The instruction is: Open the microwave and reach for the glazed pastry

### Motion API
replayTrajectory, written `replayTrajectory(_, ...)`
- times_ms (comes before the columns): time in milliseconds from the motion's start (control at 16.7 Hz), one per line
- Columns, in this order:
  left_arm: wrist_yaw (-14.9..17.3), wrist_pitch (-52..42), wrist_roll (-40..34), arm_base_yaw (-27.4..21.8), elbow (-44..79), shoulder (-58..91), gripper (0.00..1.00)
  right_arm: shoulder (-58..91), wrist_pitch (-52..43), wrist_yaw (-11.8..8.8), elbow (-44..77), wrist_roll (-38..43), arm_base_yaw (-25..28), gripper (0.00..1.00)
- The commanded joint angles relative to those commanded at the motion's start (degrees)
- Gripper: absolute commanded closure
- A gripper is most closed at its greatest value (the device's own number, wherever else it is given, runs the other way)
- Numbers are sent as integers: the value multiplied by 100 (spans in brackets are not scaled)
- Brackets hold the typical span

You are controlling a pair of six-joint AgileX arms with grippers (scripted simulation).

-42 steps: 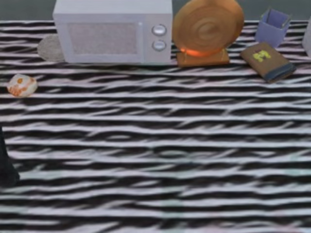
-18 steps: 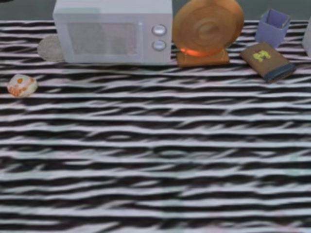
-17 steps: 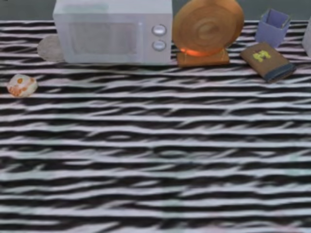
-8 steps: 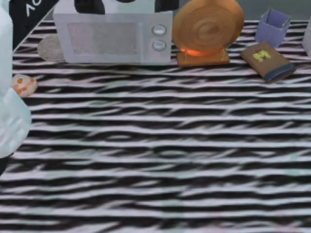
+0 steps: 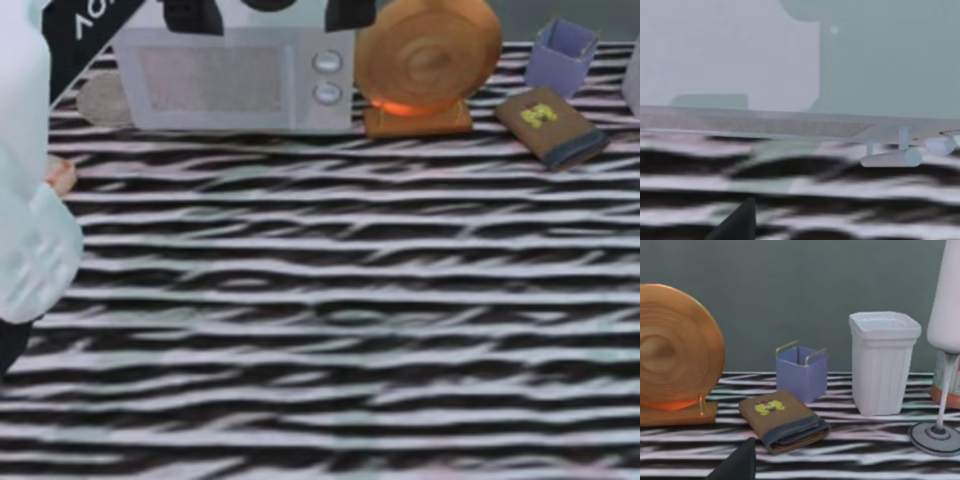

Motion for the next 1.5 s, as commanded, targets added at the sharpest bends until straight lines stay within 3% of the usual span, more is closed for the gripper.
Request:
replayTrajectory(420, 98, 1090, 200, 193, -501, 512, 0, 0, 0, 0, 0, 0, 0, 0)
replayTrajectory(720, 111, 1212, 224, 219, -564, 581, 0, 0, 0, 0, 0, 0, 0, 0)
replayTrajectory(1500, 111, 1212, 224, 219, -564, 581, 98, 0, 0, 0, 0, 0, 0, 0)
